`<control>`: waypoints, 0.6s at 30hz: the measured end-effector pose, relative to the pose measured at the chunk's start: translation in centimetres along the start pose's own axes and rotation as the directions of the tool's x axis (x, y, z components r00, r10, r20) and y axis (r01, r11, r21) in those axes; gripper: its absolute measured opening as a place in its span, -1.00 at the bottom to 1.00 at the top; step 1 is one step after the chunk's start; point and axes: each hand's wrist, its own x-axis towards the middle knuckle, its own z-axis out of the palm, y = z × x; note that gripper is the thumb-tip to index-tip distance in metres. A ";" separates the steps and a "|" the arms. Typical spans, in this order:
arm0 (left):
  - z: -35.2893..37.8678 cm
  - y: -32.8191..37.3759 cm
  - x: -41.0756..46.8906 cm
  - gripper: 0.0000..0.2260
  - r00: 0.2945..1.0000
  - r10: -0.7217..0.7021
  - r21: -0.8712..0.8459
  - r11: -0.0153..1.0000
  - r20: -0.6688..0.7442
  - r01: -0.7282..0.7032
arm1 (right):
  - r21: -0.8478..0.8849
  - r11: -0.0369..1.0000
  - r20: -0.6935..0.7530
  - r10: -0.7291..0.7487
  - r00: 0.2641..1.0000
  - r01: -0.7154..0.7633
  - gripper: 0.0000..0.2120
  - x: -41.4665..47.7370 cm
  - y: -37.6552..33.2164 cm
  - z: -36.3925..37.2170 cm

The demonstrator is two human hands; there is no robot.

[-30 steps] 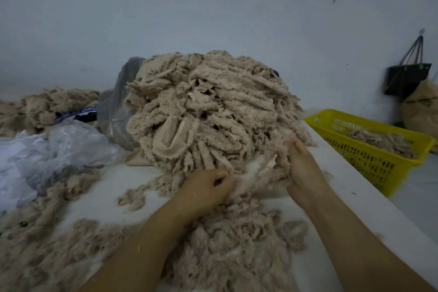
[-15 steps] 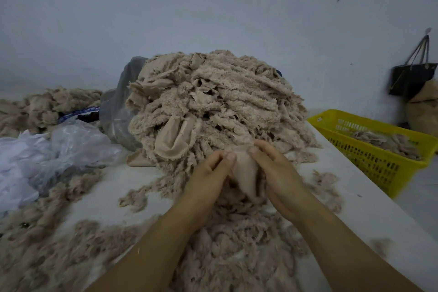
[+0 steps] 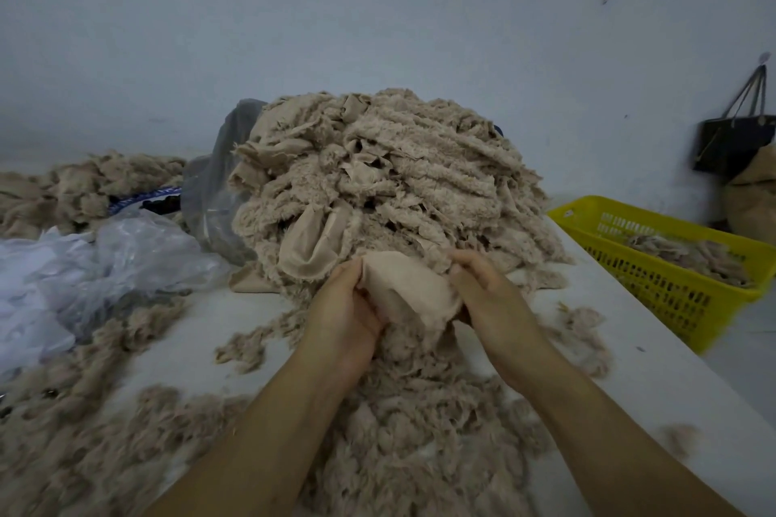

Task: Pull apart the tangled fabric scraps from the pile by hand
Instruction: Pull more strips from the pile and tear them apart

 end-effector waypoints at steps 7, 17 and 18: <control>0.5 -0.7 -0.6 -0.76 0.978 0.208 0.489 0.850 0.033 -0.197 | 0.062 0.997 0.163 0.029 0.986 -0.040 -0.67 -0.3 0.2 1.0; 0.1 -1.1 -0.4 -0.76 0.897 0.354 0.621 0.648 0.266 -0.440 | -0.102 0.991 0.050 -0.076 0.996 0.081 -0.65 -0.7 -0.4 1.2; 0.2 -1.1 -0.5 -0.74 0.914 0.297 0.604 0.686 0.275 -0.405 | -0.038 0.998 0.039 -0.044 0.998 0.045 -0.67 -0.6 -0.5 1.1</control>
